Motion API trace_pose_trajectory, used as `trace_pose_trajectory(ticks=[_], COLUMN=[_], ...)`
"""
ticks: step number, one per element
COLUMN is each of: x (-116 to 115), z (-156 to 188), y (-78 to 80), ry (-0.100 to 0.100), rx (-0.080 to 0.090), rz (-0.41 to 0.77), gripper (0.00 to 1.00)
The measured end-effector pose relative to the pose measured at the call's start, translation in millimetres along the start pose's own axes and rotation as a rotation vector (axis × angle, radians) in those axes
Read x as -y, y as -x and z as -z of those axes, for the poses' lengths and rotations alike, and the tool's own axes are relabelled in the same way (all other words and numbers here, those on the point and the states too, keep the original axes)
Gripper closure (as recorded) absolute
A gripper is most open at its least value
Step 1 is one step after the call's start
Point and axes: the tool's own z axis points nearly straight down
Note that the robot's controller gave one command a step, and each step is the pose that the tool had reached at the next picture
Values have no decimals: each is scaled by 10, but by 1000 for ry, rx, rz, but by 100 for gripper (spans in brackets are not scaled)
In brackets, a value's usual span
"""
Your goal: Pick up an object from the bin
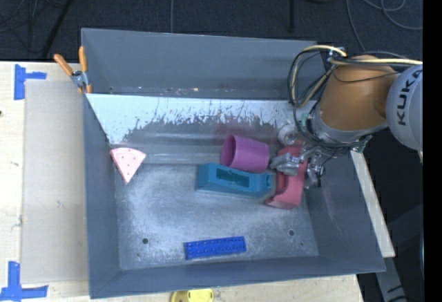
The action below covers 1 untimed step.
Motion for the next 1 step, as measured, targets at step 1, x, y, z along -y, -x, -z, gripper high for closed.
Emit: trace_pose_trajectory(ticks=[1], x=[1], z=[0], y=[-3], ry=[0], rx=[0], rz=[-2], gripper=[100])
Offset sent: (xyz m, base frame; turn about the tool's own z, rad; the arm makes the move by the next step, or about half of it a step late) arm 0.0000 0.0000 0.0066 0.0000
